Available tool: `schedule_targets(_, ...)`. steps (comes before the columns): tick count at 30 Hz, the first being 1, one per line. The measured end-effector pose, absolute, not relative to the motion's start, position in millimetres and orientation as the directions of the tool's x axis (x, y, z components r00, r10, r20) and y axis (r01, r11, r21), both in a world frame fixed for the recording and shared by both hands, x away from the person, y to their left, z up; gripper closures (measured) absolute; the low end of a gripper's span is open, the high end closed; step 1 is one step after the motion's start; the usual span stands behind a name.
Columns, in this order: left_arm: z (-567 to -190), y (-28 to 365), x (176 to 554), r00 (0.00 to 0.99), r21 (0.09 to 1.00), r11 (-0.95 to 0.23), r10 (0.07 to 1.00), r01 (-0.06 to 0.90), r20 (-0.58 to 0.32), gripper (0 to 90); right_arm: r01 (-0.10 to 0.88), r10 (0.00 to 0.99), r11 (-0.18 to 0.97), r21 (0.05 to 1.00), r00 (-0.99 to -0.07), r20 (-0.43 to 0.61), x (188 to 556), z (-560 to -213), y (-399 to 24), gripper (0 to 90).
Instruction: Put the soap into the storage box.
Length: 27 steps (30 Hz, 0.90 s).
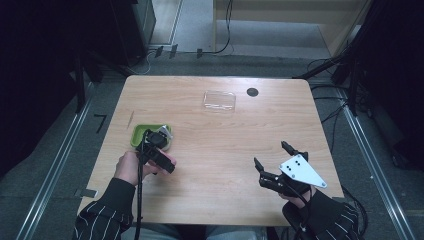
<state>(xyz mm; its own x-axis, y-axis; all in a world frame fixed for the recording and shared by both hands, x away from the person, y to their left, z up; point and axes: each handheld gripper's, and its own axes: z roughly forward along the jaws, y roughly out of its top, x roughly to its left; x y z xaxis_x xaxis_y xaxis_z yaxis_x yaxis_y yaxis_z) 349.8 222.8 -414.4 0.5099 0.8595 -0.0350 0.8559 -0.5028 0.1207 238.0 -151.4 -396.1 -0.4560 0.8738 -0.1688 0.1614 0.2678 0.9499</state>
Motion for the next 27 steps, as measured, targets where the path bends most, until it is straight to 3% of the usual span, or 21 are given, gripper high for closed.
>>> schedule_targets(27, -397, 242, 371, 0.439, 0.177, -0.430, 0.898, 0.885, -0.014, 13.6, 0.163, 0.874, 0.270, 0.949, -0.455, -0.171, 238, -396, -151, 13.2)
